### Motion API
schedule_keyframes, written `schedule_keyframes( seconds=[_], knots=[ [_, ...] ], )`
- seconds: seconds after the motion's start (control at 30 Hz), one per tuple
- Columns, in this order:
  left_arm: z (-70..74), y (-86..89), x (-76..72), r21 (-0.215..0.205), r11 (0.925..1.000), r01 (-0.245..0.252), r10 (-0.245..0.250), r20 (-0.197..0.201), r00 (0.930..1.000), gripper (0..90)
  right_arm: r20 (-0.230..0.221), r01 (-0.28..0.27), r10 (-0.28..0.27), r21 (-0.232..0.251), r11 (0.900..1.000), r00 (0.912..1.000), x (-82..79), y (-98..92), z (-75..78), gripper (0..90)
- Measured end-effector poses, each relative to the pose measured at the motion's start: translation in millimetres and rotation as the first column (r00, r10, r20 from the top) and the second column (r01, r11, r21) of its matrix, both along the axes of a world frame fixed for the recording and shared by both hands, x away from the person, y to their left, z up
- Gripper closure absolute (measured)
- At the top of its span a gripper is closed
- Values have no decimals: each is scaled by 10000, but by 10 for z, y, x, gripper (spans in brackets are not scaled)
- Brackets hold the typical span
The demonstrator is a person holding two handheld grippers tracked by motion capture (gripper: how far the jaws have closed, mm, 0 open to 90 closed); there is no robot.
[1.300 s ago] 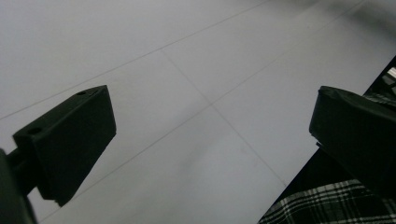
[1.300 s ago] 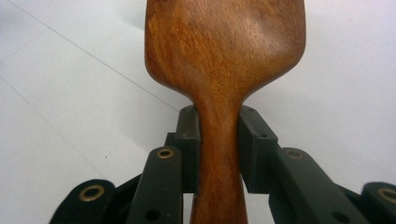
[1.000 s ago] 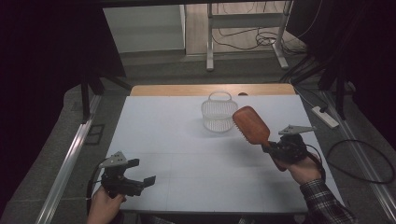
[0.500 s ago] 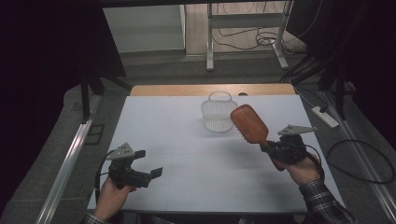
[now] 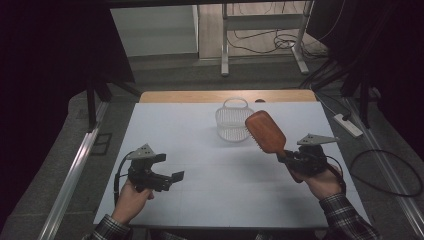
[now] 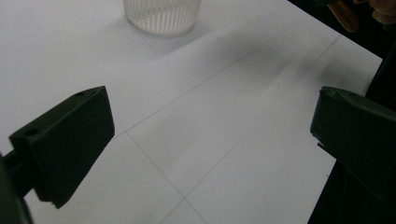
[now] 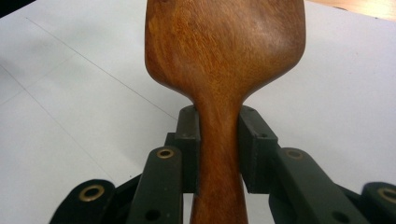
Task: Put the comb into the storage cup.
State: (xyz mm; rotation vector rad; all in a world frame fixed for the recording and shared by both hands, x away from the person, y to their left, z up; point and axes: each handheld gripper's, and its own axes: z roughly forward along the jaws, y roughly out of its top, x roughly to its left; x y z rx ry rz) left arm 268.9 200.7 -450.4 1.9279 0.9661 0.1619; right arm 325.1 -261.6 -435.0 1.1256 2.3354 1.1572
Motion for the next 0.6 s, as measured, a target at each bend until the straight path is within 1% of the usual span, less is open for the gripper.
schedule_keyframes(
  seconds=[0.07, 0.3, 0.43, 0.53, 0.6],
  knots=[
    [14, -41, 42, -13, 10000, 86, -86, 15, 10000, 0, 16, -42, 42, 45, 10000, 10000, -9, 12, 5, 716],
    [54, -138, 161, -385, 9989, 283, -285, -47, 9996, 0, 105, -147, 146, 160, 9998, 9998, -31, 49, 15, 716],
    [71, -175, 207, -424, 9986, 318, -318, 19, 9995, 0, 162, -202, 198, 237, 9995, 9997, -40, 67, 15, 716],
    [90, -224, 266, -615, 9975, 340, -338, 37, 9994, 0, 183, -244, 239, 278, 9993, 9995, -48, 82, 18, 716],
    [95, -235, 279, -652, 9973, 337, -334, 52, 9994, 0, 205, -262, 256, 308, 9992, 9995, -54, 97, 16, 716]
  ],
)
